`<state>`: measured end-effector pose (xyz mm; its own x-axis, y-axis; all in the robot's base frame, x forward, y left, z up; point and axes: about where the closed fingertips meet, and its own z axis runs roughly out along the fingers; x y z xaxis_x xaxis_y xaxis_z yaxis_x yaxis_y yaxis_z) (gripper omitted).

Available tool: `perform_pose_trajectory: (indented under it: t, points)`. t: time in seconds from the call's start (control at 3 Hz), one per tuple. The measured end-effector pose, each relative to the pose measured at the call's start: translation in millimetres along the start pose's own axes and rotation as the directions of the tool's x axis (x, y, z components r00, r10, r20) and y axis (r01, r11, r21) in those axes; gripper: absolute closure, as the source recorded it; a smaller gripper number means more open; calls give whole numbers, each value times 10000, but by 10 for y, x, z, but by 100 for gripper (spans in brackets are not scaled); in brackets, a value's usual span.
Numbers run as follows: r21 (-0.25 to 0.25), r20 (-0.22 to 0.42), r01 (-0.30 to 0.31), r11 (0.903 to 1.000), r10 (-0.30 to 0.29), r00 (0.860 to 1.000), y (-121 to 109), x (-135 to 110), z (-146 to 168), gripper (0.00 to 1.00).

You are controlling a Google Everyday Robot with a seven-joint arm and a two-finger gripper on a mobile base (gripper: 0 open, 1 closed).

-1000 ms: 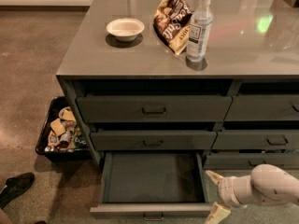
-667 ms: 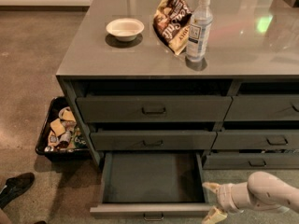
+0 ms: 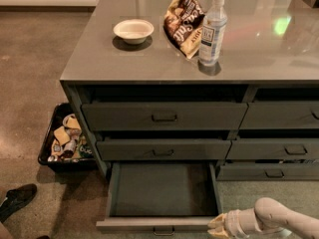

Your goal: Close bottom drawer

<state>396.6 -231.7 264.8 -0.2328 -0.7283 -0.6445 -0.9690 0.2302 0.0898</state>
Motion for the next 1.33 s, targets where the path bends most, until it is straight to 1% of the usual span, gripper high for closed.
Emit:
perform_pose_trajectory:
  t: [0.33,0.67,1.0,1.33]
  points:
    - [-171,201,-556,9983,559,9982,-31,291,424,89]
    - [-65,137,-942,9955,942,9955,-112,437,712,100]
    - [320,74,-1124,9931,1122,9937,-211,423,948,100]
    - [320,74,-1124,9931,1122,9937,-202,422,942,100]
